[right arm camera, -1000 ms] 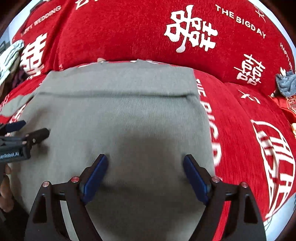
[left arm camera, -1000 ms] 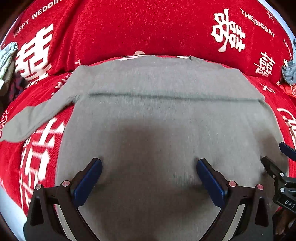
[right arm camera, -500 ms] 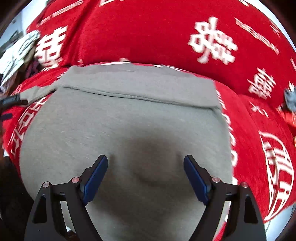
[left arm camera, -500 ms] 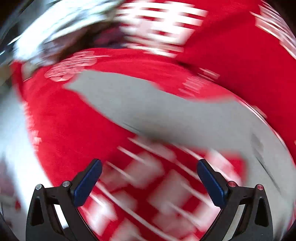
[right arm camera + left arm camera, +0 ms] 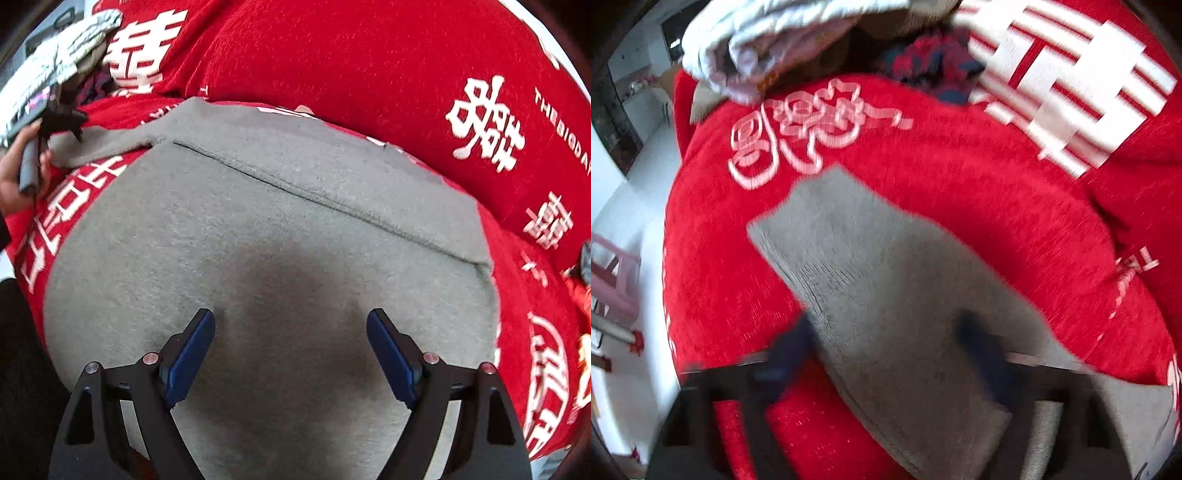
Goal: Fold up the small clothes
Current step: 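Grasp the other sleeve cuff with the left gripper and lift it, then carry the held sleeve across the sweater body with the left gripper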
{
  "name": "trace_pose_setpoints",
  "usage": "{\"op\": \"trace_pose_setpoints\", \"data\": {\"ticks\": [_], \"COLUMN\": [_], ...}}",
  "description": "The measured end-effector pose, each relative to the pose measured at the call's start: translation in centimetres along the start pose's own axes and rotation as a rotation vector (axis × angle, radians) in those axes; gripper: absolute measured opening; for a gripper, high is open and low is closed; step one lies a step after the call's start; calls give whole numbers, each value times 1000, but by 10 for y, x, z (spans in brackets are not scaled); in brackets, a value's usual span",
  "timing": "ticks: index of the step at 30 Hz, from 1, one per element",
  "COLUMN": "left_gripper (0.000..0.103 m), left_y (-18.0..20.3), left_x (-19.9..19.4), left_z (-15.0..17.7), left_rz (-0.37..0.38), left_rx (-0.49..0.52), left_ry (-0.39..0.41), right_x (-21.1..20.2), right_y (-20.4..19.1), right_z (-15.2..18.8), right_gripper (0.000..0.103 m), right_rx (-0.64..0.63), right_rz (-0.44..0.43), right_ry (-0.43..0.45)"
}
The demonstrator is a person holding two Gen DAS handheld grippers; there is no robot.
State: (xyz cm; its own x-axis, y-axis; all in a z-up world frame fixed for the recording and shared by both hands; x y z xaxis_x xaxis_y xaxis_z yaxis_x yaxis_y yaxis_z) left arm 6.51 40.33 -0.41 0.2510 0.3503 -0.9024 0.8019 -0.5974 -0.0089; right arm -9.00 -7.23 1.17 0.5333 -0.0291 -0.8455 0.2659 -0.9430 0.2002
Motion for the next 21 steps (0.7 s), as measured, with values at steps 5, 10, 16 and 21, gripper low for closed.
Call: {"op": "trace_pose_setpoints", "data": {"ticks": [5, 10, 16, 21], "left_gripper": [15, 14, 14, 14], "left_y": [-21, -37, -40, -42], "left_x": [-4, -23, -53, -75], "left_z": [-3, 4, 14, 19], "left_rz": [164, 222, 268, 282], "left_rx": [-62, -68, -52, -17], "left_ry": [-36, 36, 127, 182], "right_x": [9, 6, 35, 99], "right_y": [-4, -26, -68, -103], "right_z": [-26, -76, -161, -220], "right_gripper": [87, 87, 87, 87], "right_rx": [-10, -74, -117, -98], "right_rz": [-13, -40, -74, -16], "right_ry": [-7, 68, 120, 29]}}
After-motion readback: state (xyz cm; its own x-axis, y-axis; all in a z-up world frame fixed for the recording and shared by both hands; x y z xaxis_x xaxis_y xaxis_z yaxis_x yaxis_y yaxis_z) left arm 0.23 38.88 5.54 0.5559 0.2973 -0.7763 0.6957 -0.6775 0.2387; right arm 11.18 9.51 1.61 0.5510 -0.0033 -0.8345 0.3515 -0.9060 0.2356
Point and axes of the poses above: each gripper's, at about its wrist camera, not at the fingertips, and x roughly the way its jaws point, y to its right, z to its underside, the point moved 1 cm from there along x, roughly the way its jaws point, and after that the axes turned 3 degrees about -y, right-handed, at the moved point
